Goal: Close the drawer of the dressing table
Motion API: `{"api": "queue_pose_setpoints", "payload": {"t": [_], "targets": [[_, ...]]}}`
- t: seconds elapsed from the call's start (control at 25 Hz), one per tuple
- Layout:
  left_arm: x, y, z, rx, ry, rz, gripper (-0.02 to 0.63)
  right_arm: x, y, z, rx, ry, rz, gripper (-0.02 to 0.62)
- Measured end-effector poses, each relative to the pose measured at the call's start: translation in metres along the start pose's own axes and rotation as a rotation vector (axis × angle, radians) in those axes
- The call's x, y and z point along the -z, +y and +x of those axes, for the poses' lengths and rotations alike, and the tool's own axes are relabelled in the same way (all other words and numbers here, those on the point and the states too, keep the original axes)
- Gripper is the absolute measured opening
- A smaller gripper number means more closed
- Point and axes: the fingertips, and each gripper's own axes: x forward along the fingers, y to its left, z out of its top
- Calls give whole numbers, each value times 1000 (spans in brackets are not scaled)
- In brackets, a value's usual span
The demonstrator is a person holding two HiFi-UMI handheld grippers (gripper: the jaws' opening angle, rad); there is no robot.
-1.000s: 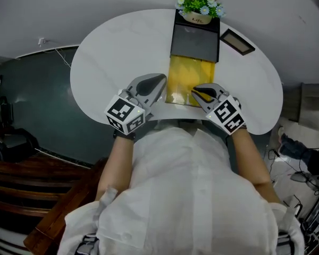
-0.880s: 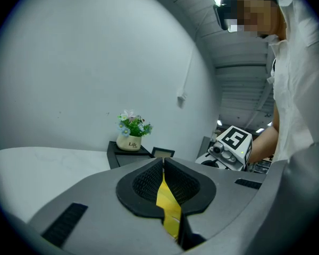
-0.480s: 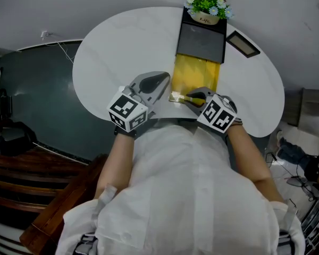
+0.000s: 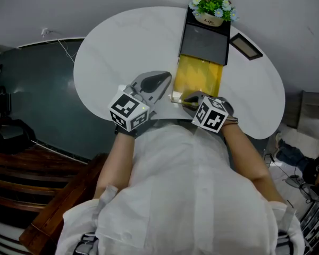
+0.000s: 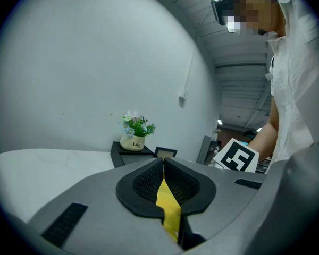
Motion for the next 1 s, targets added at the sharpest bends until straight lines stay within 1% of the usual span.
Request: {"api": "queue_pose_setpoints", "payload": {"t": [0.72, 1.0], "targets": [[-3, 12, -3, 16, 4, -4, 23, 12, 1, 28, -38, 145, 15, 46], [-4, 15, -4, 19, 4, -5, 22, 12, 2, 32, -30, 166, 8, 31]]}}
